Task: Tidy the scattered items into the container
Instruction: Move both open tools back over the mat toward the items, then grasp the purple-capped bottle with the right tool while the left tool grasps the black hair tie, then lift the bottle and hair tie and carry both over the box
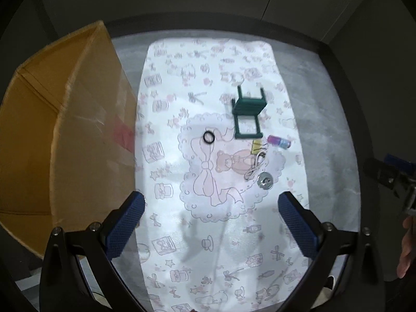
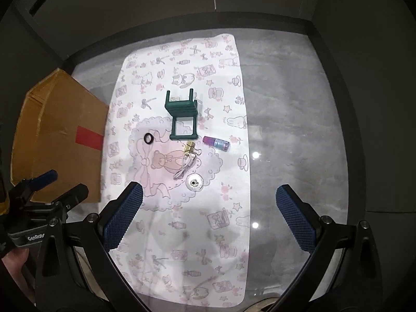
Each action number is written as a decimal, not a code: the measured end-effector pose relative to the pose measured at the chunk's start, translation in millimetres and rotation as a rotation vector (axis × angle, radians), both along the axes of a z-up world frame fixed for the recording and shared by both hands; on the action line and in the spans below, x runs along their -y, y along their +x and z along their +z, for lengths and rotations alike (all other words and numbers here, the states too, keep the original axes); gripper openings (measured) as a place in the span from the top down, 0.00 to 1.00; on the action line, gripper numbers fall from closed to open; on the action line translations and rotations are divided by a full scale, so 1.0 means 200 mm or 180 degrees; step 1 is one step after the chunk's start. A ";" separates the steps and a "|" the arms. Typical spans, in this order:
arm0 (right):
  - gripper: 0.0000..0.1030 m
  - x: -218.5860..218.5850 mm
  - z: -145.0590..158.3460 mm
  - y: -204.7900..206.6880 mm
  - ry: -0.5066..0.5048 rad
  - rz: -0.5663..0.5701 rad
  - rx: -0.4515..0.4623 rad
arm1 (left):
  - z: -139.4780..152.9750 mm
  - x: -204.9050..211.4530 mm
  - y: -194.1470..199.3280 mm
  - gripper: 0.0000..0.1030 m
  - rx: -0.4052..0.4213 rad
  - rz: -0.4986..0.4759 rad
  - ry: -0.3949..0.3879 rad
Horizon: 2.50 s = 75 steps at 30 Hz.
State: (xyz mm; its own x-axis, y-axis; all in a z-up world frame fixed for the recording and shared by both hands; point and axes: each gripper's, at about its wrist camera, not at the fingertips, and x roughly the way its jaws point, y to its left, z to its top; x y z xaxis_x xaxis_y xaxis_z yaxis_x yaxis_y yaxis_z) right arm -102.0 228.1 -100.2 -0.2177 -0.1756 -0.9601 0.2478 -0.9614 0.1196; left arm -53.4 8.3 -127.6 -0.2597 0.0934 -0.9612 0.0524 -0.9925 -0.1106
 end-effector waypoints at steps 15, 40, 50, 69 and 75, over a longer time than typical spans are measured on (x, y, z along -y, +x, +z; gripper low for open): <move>0.00 0.10 -0.39 -0.11 0.0101 0.0197 0.0314 | -0.30 -0.01 -0.22 0.01 0.0182 -0.0101 -0.0013; 0.17 0.12 -0.97 -0.48 0.0292 0.0585 0.0605 | -0.84 -0.06 -0.60 0.25 0.0599 -0.0112 -0.0036; 0.33 0.20 -1.03 -0.49 0.0443 0.0746 0.0563 | -0.88 -0.11 -0.64 0.51 0.0586 -0.0243 -0.0239; 0.82 0.26 -0.92 -0.39 0.0387 0.0721 0.0653 | -0.79 -0.03 -0.51 0.83 0.0645 -0.0197 0.0046; 0.82 0.27 -0.79 -0.32 0.0380 0.0662 0.0588 | -0.58 -0.03 -0.40 0.83 0.0467 -0.0168 0.0131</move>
State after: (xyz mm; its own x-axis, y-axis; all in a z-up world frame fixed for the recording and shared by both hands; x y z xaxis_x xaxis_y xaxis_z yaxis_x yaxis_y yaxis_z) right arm -166.2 174.2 -258.1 -0.0086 -0.0815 -0.9966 0.4256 -0.9022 0.0701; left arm -134.0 14.0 -243.2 -0.1105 0.1433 -0.9835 0.0188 -0.9891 -0.1462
